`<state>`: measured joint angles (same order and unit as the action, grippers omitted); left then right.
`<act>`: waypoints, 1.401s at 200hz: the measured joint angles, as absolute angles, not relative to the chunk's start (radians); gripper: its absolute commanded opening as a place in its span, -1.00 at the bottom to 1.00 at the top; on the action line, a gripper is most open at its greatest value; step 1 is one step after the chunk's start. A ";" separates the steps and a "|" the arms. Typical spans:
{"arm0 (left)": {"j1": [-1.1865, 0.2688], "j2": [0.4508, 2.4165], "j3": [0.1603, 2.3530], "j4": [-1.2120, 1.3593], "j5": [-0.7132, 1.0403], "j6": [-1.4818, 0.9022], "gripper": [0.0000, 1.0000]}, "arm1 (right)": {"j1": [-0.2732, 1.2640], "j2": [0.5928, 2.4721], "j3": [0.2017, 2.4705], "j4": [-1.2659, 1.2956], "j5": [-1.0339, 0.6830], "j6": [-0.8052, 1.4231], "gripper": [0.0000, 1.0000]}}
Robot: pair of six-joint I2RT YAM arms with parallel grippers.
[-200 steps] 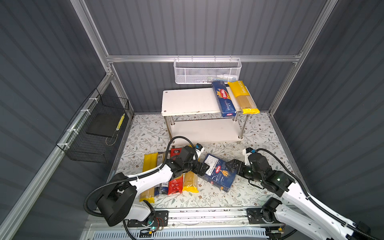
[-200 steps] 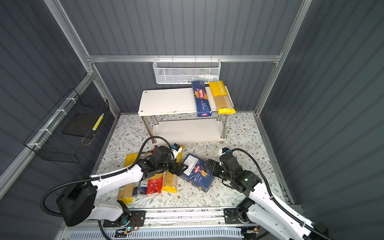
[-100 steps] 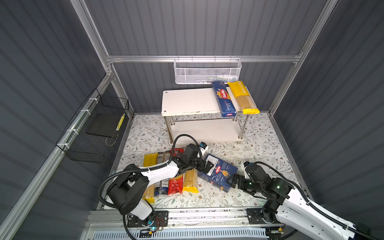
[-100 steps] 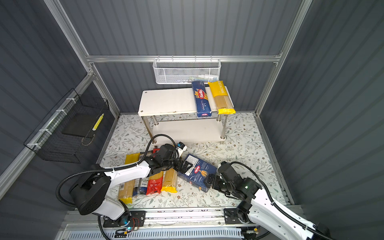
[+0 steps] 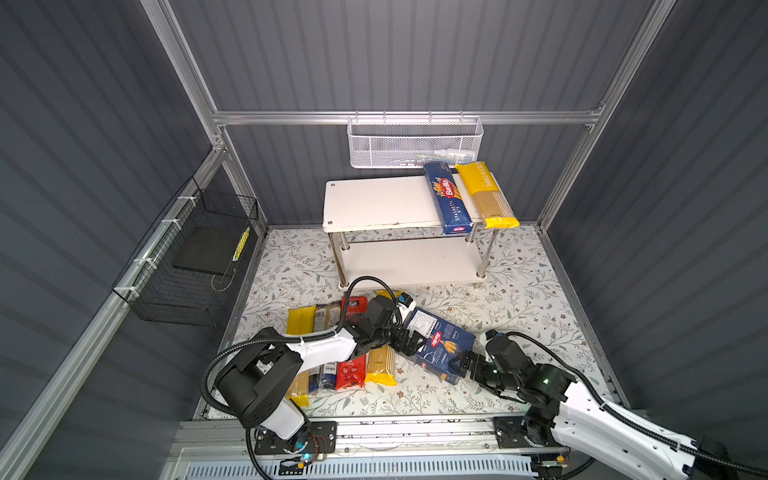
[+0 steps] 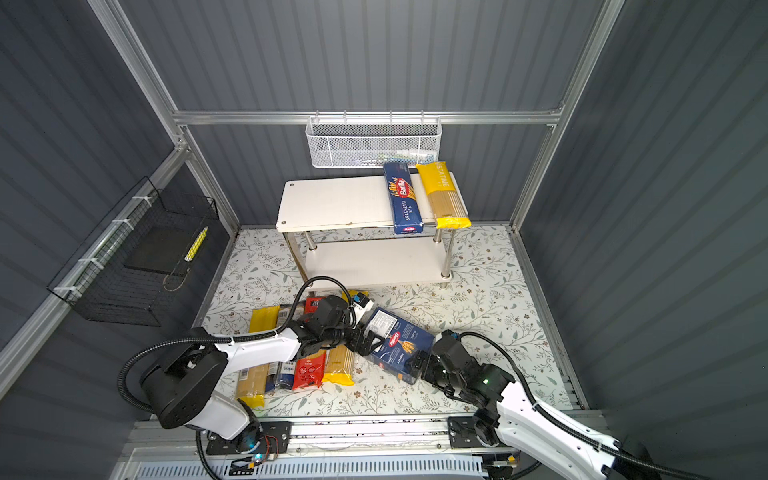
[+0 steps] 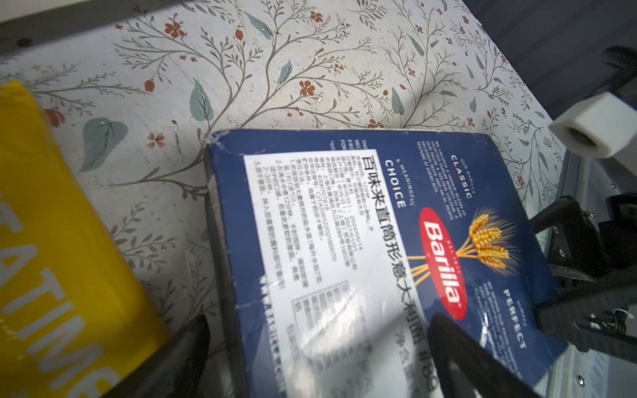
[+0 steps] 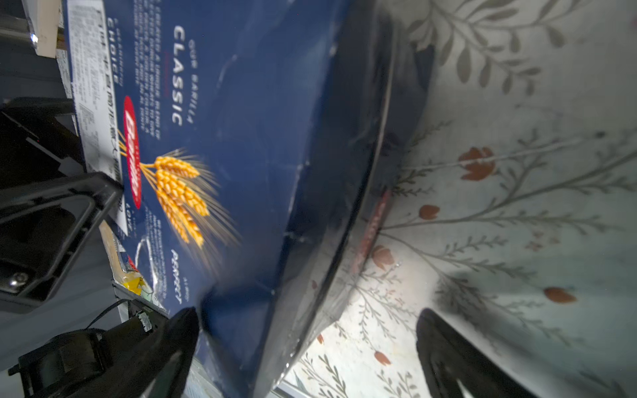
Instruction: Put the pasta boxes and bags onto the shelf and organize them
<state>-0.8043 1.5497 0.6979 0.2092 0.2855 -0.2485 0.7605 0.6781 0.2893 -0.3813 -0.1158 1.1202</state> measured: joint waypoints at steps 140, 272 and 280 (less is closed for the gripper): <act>-0.802 1.629 0.675 0.378 0.376 -0.269 1.00 | 0.760 0.765 0.212 -0.126 -0.086 1.171 0.98; -0.860 1.578 0.660 0.355 0.324 -0.320 1.00 | 0.760 0.820 0.255 -0.160 -0.084 1.144 0.98; -0.862 1.578 0.661 0.355 0.313 -0.321 1.00 | 0.760 0.828 0.262 -0.163 -0.083 1.143 0.98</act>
<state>-0.8623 1.5784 0.6605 0.3546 0.3126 -0.3206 0.7601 0.8284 0.2619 -0.1631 -0.0834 1.1431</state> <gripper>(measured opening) 0.997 0.989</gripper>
